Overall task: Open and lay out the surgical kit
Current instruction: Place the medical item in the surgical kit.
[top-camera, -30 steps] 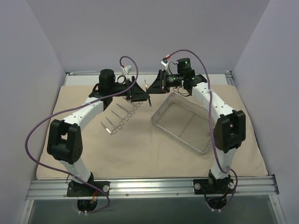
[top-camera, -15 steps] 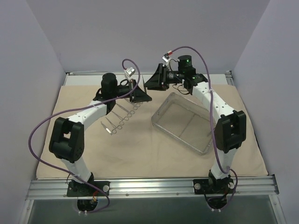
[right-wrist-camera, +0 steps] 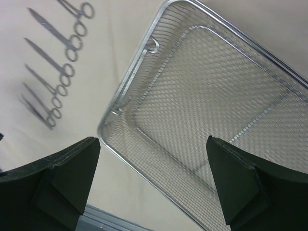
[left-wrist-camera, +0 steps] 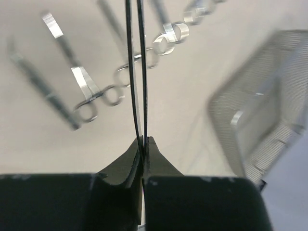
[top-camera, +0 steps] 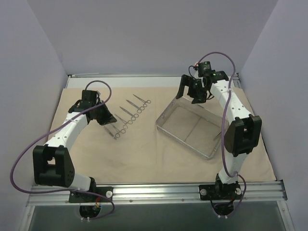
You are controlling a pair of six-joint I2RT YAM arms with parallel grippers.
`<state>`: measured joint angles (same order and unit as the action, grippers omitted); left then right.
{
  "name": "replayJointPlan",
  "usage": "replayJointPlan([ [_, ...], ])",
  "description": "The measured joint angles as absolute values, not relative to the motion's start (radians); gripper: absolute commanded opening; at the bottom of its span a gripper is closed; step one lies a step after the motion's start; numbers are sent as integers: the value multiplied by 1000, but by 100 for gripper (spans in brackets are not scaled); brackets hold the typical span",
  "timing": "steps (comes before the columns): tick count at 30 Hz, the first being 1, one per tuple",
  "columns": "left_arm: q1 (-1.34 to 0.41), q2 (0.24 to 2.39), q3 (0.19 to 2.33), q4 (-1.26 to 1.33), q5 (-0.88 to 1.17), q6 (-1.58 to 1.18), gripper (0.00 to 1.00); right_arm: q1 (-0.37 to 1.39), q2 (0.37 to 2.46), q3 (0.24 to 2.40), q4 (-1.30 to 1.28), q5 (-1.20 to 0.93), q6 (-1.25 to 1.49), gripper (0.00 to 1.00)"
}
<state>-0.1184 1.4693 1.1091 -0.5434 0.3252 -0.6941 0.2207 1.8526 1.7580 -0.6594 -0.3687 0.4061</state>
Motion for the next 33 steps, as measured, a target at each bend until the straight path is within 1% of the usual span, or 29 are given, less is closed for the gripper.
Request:
replayJointPlan([
  [5,-104,1442,997,-703,131,-699,2,216,1842,1723,-740,-269,364,100],
  [12,-95,1518,934,-778,33,-727,2,216,1789,1657,-757,-239,335,100],
  [18,-93,1619,933,-774,11,-739,2,205,1752,1610,-760,-238,327,100],
  [26,-83,1684,981,-787,37,-756,3,196,1726,1584,-759,-236,328,100],
  [29,-81,1690,988,-787,43,-756,11,195,1724,1581,-759,-236,331,100],
  [33,-71,1701,1000,-790,58,-765,15,195,1724,1580,-753,-236,332,100],
])
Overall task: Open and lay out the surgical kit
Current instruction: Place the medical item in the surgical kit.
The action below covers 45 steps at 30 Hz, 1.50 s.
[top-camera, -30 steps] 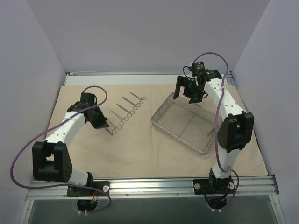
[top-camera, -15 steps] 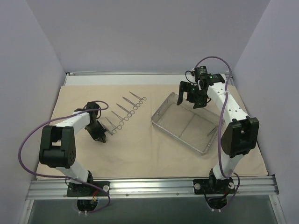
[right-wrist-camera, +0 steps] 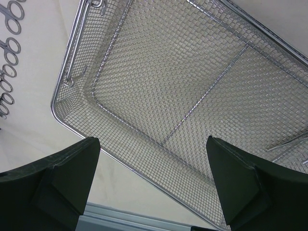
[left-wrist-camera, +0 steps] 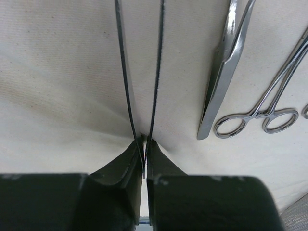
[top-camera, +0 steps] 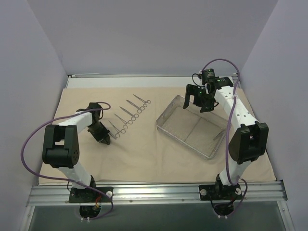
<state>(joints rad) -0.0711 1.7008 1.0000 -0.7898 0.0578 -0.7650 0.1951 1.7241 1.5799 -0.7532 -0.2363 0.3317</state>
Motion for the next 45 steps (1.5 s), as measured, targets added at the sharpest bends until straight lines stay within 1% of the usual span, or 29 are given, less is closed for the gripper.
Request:
replayJointPlan([
  [1,-68,1702,1002,-789,60,-767,16,195,1724,1580,-752,-236,332,100],
  [3,-62,1702,1004,-790,61,-772,15,195,1724,1580,-751,-237,332,100],
  [4,-59,1702,1007,-793,61,-774,13,195,1724,1580,-751,-237,332,100],
  [6,-52,1701,1013,-801,65,-777,7,195,1724,1580,-750,-242,332,100],
  [8,-50,1692,1015,-812,70,-779,4,195,1724,1580,-747,-244,332,100],
  [11,-50,1658,1015,-837,81,-780,2,195,1724,1580,-743,-245,335,100],
  [16,-50,1647,1052,-849,88,-778,2,195,1724,1580,-737,-252,336,100],
  [17,-50,1653,1059,-847,88,-778,3,195,1724,1580,-737,-252,336,100],
  [18,-50,1664,1064,-842,90,-778,7,195,1724,1580,-737,-252,336,100],
  [19,-50,1674,1065,-839,91,-778,9,195,1724,1580,-737,-252,336,100],
  [24,-47,1729,1059,-828,96,-778,13,195,1724,1580,-737,-252,336,100],
  [25,-46,1734,1052,-822,97,-778,18,195,1724,1580,-737,-252,336,100],
  [31,-20,1748,1036,-812,129,-777,30,189,1724,1580,-737,-252,336,100],
  [32,-18,1748,1036,-810,132,-777,34,189,1724,1580,-737,-252,336,100],
  [34,-17,1748,1035,-808,137,-775,39,189,1724,1580,-737,-252,336,100],
  [36,-15,1748,1034,-805,143,-775,43,189,1725,1580,-737,-252,336,100],
  [41,17,1748,1029,-804,172,-774,46,189,1725,1580,-736,-257,336,100],
  [45,20,1747,1029,-804,176,-772,52,189,1726,1580,-731,-261,336,100],
])
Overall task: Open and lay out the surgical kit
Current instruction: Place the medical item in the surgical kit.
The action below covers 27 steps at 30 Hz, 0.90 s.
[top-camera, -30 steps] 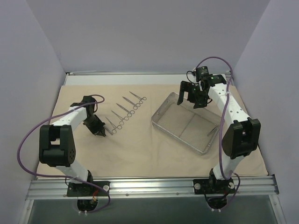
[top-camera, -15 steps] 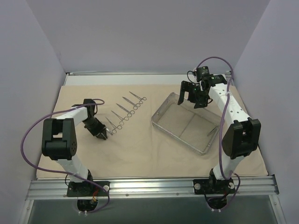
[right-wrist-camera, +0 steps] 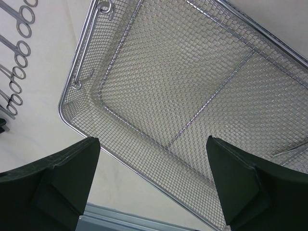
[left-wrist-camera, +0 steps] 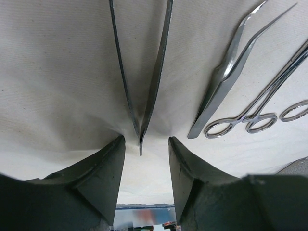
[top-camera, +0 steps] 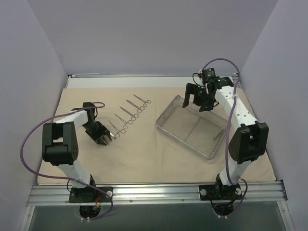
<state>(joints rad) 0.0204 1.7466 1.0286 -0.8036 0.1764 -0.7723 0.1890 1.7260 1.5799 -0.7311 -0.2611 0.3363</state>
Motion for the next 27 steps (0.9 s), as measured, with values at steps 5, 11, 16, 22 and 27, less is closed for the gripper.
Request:
replayJointPlan([
  [5,27,1736,1029,-819,168,-761,59,189,1726,1580,-725,-263,336,100],
  [11,39,1691,1032,-878,162,-746,66,185,1726,1587,-727,-243,336,100],
  [16,40,1606,1095,-937,162,-690,66,122,1718,1531,-718,-195,351,93],
  [22,40,1568,1226,-906,260,-548,66,-28,1652,1240,-714,-98,406,79],
  [27,34,1589,1270,-859,367,-485,65,-70,1642,1134,-700,-27,477,75],
])
